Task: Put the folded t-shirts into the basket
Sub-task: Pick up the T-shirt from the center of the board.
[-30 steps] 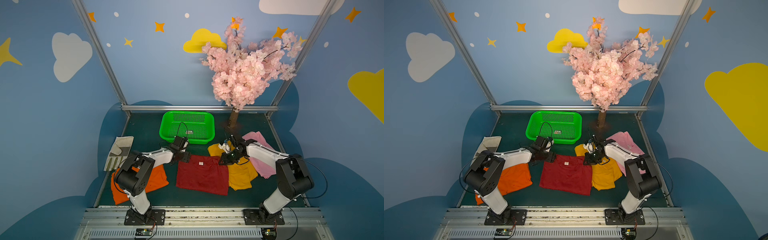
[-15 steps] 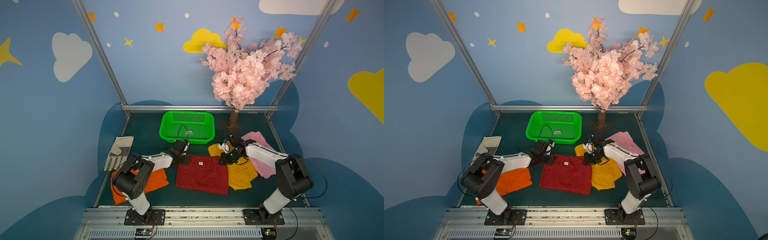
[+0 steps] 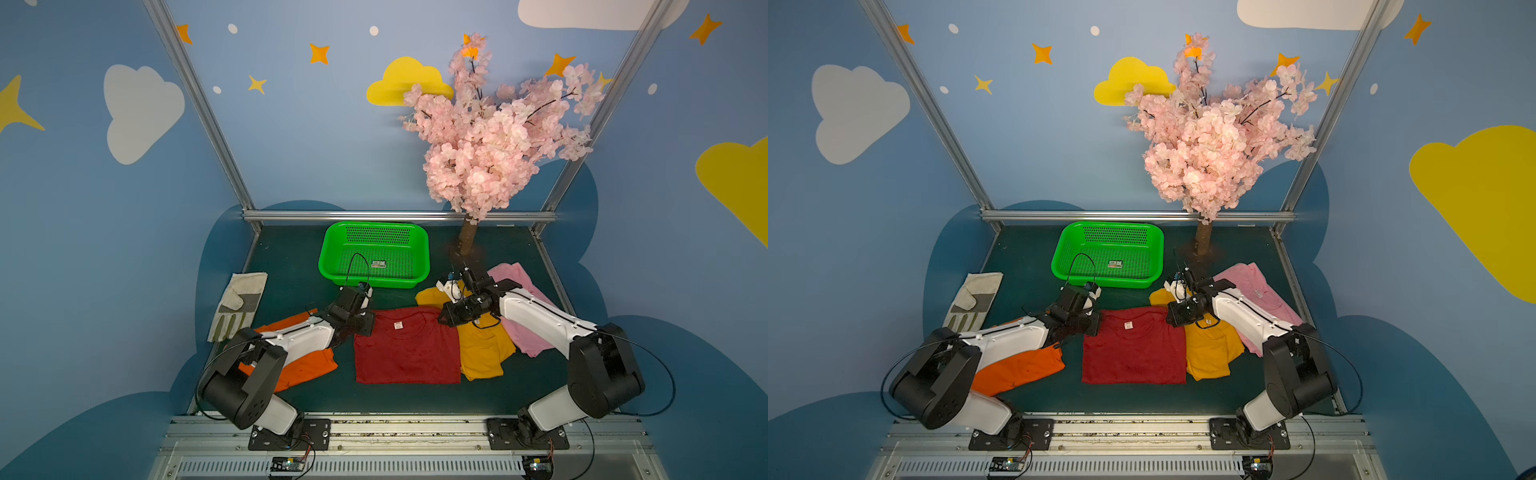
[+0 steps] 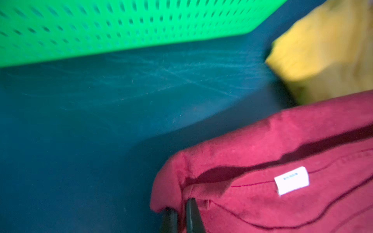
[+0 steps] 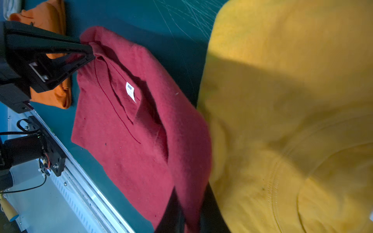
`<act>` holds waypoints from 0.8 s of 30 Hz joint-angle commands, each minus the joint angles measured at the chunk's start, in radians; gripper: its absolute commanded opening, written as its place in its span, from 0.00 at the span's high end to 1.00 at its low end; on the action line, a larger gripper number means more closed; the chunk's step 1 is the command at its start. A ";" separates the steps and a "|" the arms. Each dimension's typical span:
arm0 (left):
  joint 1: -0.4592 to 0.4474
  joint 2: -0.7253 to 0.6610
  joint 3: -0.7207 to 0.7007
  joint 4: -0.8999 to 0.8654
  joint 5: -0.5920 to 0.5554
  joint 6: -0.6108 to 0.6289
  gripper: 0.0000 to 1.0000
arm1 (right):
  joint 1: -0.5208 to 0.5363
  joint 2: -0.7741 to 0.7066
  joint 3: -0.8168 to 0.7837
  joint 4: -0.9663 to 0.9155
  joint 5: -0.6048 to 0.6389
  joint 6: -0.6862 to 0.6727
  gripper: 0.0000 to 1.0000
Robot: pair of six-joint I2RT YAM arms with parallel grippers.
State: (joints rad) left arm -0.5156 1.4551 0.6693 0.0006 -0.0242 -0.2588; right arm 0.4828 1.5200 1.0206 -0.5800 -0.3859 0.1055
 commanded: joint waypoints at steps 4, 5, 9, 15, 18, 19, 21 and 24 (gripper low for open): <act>0.000 -0.192 -0.031 -0.030 -0.044 -0.026 0.97 | 0.019 -0.110 -0.011 0.012 -0.026 -0.050 1.00; 0.001 -0.221 -0.030 -0.040 -0.048 -0.027 0.97 | 0.024 -0.128 -0.009 0.014 -0.027 -0.048 1.00; 0.002 -0.342 -0.020 -0.058 -0.067 -0.023 0.98 | 0.063 -0.191 0.038 0.004 -0.009 -0.032 1.00; 0.020 -0.461 0.105 -0.151 -0.144 -0.006 0.98 | 0.126 -0.255 0.128 0.051 0.060 -0.003 1.00; 0.049 -0.461 0.194 -0.176 -0.156 0.018 0.97 | 0.141 -0.276 0.145 0.152 0.099 0.041 1.00; 0.059 -0.450 0.231 -0.187 -0.157 0.027 0.97 | 0.144 -0.279 0.149 0.192 0.108 0.044 1.00; 0.074 -0.425 0.311 -0.209 -0.160 0.050 0.98 | 0.148 -0.274 0.167 0.256 0.126 0.061 1.00; 0.106 -0.372 0.423 -0.224 -0.159 0.093 0.97 | 0.152 -0.236 0.230 0.298 0.156 0.064 1.00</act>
State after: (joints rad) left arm -0.4320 1.0554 1.0176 -0.2050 -0.1608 -0.2207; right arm 0.6277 1.2659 1.1786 -0.4007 -0.2798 0.1471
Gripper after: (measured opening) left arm 0.065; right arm 0.109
